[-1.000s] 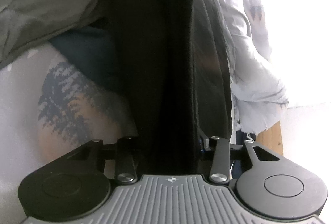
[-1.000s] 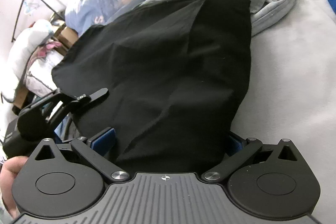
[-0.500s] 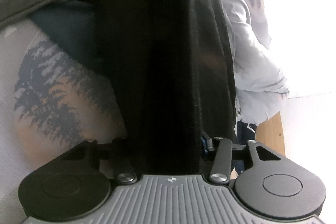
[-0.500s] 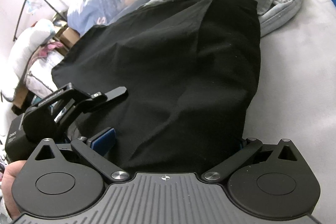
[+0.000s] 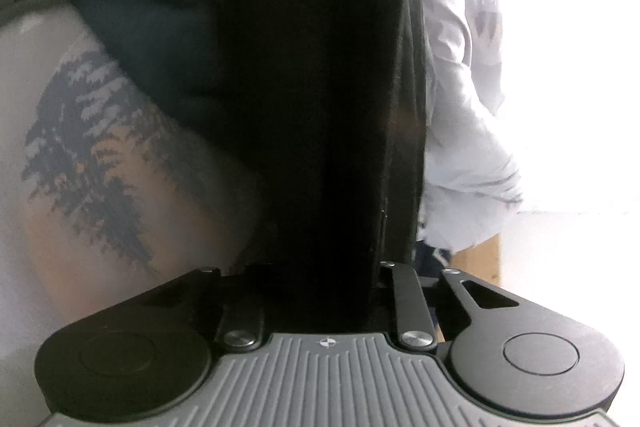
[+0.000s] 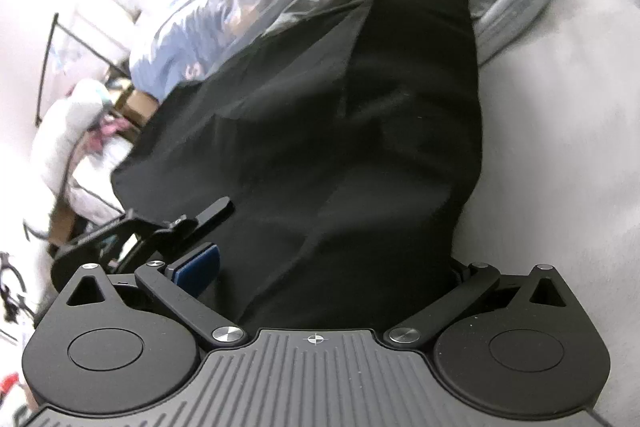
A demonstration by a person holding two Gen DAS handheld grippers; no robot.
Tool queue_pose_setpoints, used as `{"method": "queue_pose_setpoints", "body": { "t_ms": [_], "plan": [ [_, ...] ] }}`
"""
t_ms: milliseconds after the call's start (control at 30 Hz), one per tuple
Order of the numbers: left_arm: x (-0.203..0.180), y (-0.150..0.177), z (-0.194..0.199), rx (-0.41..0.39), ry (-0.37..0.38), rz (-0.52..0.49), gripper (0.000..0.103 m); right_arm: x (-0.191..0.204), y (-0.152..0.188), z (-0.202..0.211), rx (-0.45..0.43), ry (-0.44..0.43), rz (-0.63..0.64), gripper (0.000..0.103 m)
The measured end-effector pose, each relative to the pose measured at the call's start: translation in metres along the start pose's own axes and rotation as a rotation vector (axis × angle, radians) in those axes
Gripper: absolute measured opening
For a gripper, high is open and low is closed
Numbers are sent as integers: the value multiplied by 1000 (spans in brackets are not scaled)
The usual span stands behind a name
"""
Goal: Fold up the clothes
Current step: 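Grasp the black garment with the right gripper while the left gripper holds its edge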
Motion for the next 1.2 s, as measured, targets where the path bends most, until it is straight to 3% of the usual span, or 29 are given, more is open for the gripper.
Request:
{"method": "queue_pose_setpoints", "body": {
  "t_ms": [333,367,400,500,567,600,667,700,833,1033,1200],
  "plan": [
    [16,-15,-1,10,54,67,22,-4,2,-7,-37,-59,-69,100],
    [18,-17,-1,10,52,69,22,-4,2,-7,-38,-60,-77,84],
    [19,-20,-3,9,45,58,22,-6,1,-7,-42,-49,-95,59],
    [22,-28,-8,9,4,30,22,-13,0,-6,-36,-73,-113,26],
    [23,-34,-11,13,-6,23,23,-6,-1,-1,-48,-71,-67,16],
    [23,-36,-12,17,-10,16,32,-1,-1,3,-58,-64,-41,13],
    [24,-41,-15,41,-16,14,47,11,-2,12,-98,-42,31,9],
    [25,-43,-18,57,-22,14,65,17,-2,19,-132,-34,73,9],
    [22,-50,-23,72,-6,-55,81,29,-8,40,-207,-55,109,8],
    [15,-51,-11,67,-49,-162,91,42,-7,57,-232,-83,92,7],
    [15,-63,-1,65,-59,-188,92,49,10,79,-250,-82,107,7]
  ]
}}
Point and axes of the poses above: each gripper's, at about its wrist camera, not at the fingertips, and z roughly against the way its jaws point, x to its left, y to its underside, the point moved 1 cm from there along -z, roughly the way its jaws point, and after that the axes turned 5 degrees about x, right-handed, at the moved point
